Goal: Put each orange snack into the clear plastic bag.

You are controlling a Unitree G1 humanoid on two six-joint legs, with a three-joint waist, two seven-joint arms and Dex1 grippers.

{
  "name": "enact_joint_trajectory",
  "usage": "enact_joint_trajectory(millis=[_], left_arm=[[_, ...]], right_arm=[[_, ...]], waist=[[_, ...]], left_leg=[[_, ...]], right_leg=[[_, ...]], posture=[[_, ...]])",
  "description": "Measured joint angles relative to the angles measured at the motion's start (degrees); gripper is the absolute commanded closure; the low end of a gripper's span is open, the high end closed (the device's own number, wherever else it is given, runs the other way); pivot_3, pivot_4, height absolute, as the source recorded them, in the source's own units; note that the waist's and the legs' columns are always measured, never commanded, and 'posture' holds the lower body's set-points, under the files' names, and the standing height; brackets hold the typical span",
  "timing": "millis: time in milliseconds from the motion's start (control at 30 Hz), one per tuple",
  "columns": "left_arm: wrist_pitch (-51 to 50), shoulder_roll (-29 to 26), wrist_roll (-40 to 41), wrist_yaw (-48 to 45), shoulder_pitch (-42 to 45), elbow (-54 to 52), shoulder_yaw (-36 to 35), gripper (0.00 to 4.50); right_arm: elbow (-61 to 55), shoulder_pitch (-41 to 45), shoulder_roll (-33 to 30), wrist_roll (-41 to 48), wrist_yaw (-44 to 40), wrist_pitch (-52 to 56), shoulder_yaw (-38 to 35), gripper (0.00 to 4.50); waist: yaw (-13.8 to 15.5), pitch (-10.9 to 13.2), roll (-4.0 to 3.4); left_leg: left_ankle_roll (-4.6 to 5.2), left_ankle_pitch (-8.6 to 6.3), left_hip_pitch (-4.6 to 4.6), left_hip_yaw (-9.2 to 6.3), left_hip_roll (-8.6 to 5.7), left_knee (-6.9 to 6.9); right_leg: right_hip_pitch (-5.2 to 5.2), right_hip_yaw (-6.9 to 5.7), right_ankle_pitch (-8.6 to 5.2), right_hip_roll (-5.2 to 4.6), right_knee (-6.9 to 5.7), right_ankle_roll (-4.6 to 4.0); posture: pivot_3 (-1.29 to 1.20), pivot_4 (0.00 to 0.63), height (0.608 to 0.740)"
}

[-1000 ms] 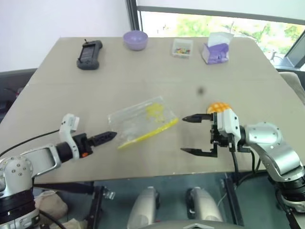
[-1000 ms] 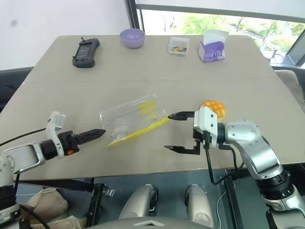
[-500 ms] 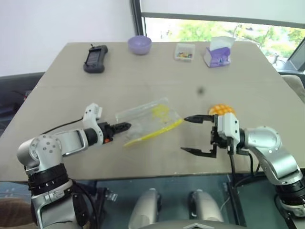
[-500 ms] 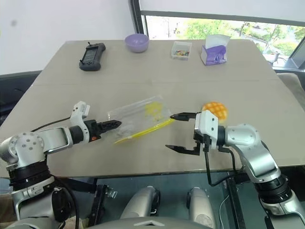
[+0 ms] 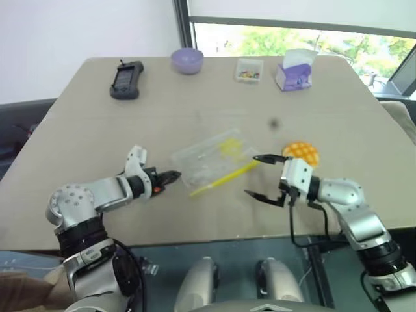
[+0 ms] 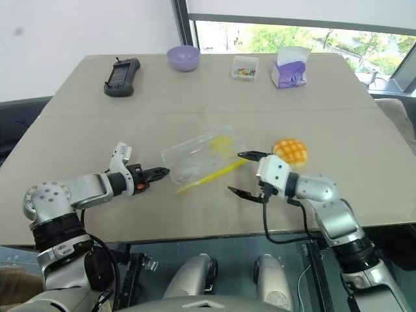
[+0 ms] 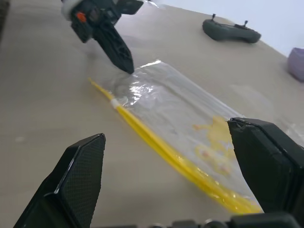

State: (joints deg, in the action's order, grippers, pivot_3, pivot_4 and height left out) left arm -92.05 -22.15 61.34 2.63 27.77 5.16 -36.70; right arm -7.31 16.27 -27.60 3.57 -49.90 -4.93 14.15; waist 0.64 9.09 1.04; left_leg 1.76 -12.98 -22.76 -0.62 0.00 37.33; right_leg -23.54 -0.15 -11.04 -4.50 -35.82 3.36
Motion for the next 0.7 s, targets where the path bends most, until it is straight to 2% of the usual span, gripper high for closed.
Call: enact_joint_trajectory(millis=[167, 233, 267, 300, 333, 367, 500, 633, 700], left_arm=[[-0.25, -0.21, 8.83, 5.25, 1.12, 1.11, -1.65, 4.45], [-0.26, -1.30, 9.95, 6.24, 1.18, 1.01, -1.07, 4.45], [-0.26, -2.53, 10.16, 6.67, 0.90, 0.58, 0.08, 3.92], [-0.26, -2.95, 10.21, 6.88, 0.67, 0.26, 0.72, 3.77], [-0.26, -3.08, 10.28, 7.06, 0.55, 0.16, 1.04, 3.22], [-0.26, -2.96, 10.81, 7.74, 0.09, 0.12, 1.42, 2.93], [-0.13, -2.00, 13.24, 8.46, -0.15, 0.00, 1.14, 1.20], [0.03, -1.44, 13.52, 8.92, -0.23, 0.03, 0.95, 1.20], [0.18, -1.14, 13.49, 8.89, -0.31, -0.01, 0.89, 0.78]], right_arm=[[3.38, 2.11, 1.97, -2.44, 1.98, -1.66, 0.76, 0.00], [4.97, 3.06, 2.18, -2.81, 2.16, -2.74, 0.75, 0.00], [6.29, 3.48, 2.15, -2.90, 2.17, -3.69, 0.71, 0.00], [6.92, 3.55, 2.12, -2.94, 2.18, -4.25, 0.66, 0.00], [7.23, 3.60, 2.13, -2.94, 2.17, -4.50, 0.66, 0.00], [8.03, 3.78, 2.05, -2.91, 2.10, -5.20, 0.62, 0.00], [8.69, 3.81, 1.31, -2.69, 1.95, -6.61, 0.11, 0.00], [8.30, 3.78, 0.68, -2.35, 1.93, -6.30, -0.70, 0.00], [6.88, 3.75, 0.43, -2.16, 1.99, -5.17, -1.02, 0.00]], waist=[[-0.11, 0.27, 0.45], [-0.18, 0.30, 0.48], [-0.24, 0.31, 0.50], [-0.21, 0.31, 0.50], [-0.21, 0.31, 0.50], [-0.22, 0.32, 0.50], [-0.17, 0.32, 0.50], [-0.19, 0.31, 0.48], [-0.13, 0.30, 0.48]], left_leg=[[-0.06, -0.03, -0.03, -0.01, 0.08, -0.01], [-0.07, -0.04, -0.03, 0.01, 0.06, -0.03], [-0.08, -0.04, -0.03, 0.01, 0.04, -0.05], [-0.09, -0.04, -0.03, 0.00, 0.03, -0.08], [-0.10, -0.04, -0.02, 0.00, 0.04, -0.08], [-0.10, -0.04, -0.02, 0.01, 0.05, -0.10], [-0.11, -0.05, 0.02, 0.01, 0.06, -0.10], [-0.11, -0.05, 0.05, 0.03, 0.05, -0.10], [-0.11, -0.05, 0.05, 0.03, 0.05, -0.10]], right_leg=[[-0.03, 0.00, 0.07, 0.03, 0.03, -0.10], [-0.03, 0.00, 0.07, 0.03, 0.05, -0.11], [-0.03, 0.00, 0.07, 0.05, 0.05, -0.11], [-0.03, 0.00, 0.06, 0.06, 0.06, -0.11], [-0.03, 0.00, 0.06, 0.06, 0.06, -0.11], [-0.04, 0.01, 0.06, 0.05, 0.07, -0.11], [-0.02, 0.01, 0.06, 0.05, 0.07, -0.12], [-0.01, 0.01, 0.06, 0.06, 0.07, -0.12], [-0.01, 0.01, 0.06, 0.06, 0.07, -0.12]], posture=[[0.00, 0.150, 0.740], [0.00, 0.150, 0.740], [0.00, 0.150, 0.740], [0.00, 0.150, 0.740], [0.00, 0.150, 0.740], [0.00, 0.150, 0.740], [0.00, 0.150, 0.740], [0.00, 0.150, 0.740], [0.00, 0.150, 0.740]])
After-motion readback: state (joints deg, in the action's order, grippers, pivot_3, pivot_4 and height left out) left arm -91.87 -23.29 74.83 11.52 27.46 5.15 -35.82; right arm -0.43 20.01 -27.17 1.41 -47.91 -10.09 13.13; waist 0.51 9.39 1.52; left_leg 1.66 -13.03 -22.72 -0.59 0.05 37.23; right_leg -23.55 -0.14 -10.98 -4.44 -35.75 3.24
